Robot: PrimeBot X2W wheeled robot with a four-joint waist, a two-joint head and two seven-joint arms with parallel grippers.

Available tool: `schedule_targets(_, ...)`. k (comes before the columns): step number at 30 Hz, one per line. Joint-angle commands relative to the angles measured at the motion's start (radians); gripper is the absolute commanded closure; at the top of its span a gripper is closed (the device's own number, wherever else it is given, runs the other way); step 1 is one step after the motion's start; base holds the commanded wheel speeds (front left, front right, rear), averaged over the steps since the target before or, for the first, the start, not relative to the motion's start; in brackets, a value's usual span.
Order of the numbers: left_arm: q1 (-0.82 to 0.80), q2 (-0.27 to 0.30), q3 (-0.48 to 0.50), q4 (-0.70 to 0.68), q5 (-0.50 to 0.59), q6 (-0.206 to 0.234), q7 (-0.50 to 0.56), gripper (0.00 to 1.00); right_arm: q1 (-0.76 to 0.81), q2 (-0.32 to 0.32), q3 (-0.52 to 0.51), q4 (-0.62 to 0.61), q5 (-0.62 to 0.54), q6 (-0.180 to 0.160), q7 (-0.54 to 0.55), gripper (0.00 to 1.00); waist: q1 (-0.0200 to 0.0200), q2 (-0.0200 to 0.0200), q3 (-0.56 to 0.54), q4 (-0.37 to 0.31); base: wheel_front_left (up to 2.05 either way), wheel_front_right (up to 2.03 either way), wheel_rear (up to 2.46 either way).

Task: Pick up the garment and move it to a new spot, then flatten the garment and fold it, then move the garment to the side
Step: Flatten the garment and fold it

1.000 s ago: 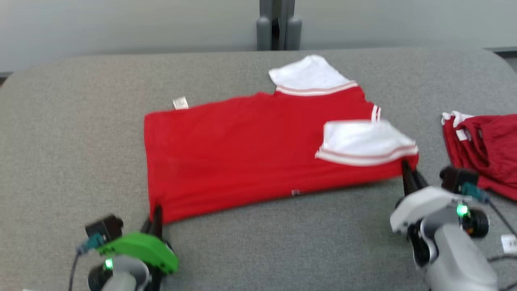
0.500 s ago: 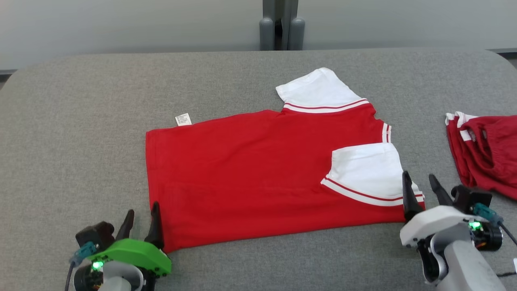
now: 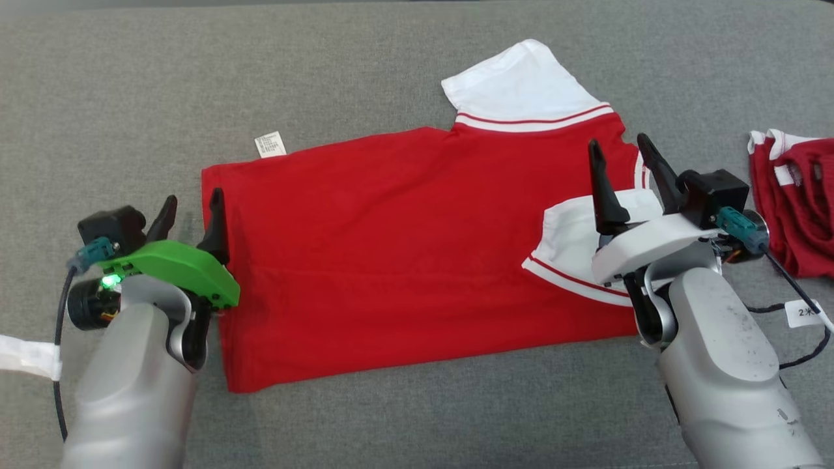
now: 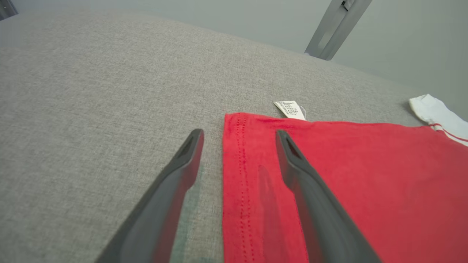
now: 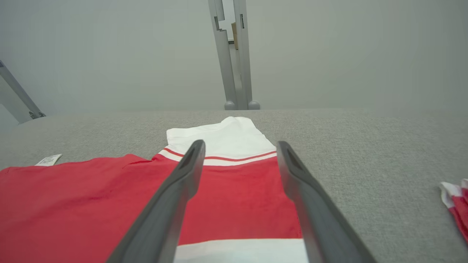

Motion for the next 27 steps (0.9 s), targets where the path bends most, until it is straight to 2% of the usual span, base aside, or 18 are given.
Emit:
schedule_targets(1,-0.058,0.023,-0.01,0.039,-0.006,-0.006,0.007,0.0,-0.036,0.0,0.016,-0.005,-0.006,-0.001,-0.004,0.0,0.0,0.0,0.077,-0.024,0.0,0.0,0.0)
schedule_targets(7,-0.154,0.039,-0.058,0.128,-0.019,-0.008,0.026,0.0,-0.102,-0.01,0.036,-0.01,-0.01,-0.001,-0.004,0.0,0.0,0.0,0.138,-0.035,0.0,0.0,0.0)
schedule_targets(14,-0.185,0.011,-0.155,0.13,-0.088,-0.009,0.027,0.0,-0.165,-0.025,0.044,0.005,-0.01,-0.001,-0.004,0.0,0.0,0.0,0.176,-0.029,0.0,0.0,0.0)
schedule_targets(15,-0.185,0.01,-0.168,0.132,-0.094,-0.009,0.026,0.06,-0.177,-0.029,0.045,0.011,-0.012,-0.001,-0.004,0.0,0.0,0.0,0.178,-0.026,0.0,0.0,0.0)
schedule_targets(16,-0.185,0.008,-0.181,0.136,-0.105,-0.009,0.022,0.77,-0.193,-0.032,0.046,0.02,-0.015,-0.001,-0.004,0.0,0.0,0.0,0.181,-0.021,0.0,0.0,0.0)
schedule_targets(17,-0.187,0.006,-0.189,0.136,-0.112,-0.01,0.018,1.0,-0.207,-0.036,0.048,0.029,-0.02,-0.001,0.0,0.0,0.0,0.0,0.184,-0.016,0.0,0.0,0.0)
schedule_targets(22,-0.204,0.008,-0.244,0.136,-0.13,-0.009,-0.004,1.0,-0.319,-0.07,0.051,0.106,-0.024,-0.001,0.077,0.0,0.0,0.0,0.204,0.027,0.0,0.0,0.0)
schedule_targets(27,-0.232,-0.013,-0.294,0.113,-0.154,-0.008,-0.027,1.0,-0.437,-0.12,0.057,0.194,-0.052,-0.002,0.165,0.0,0.0,0.0,0.227,0.092,0.0,0.0,0.0)
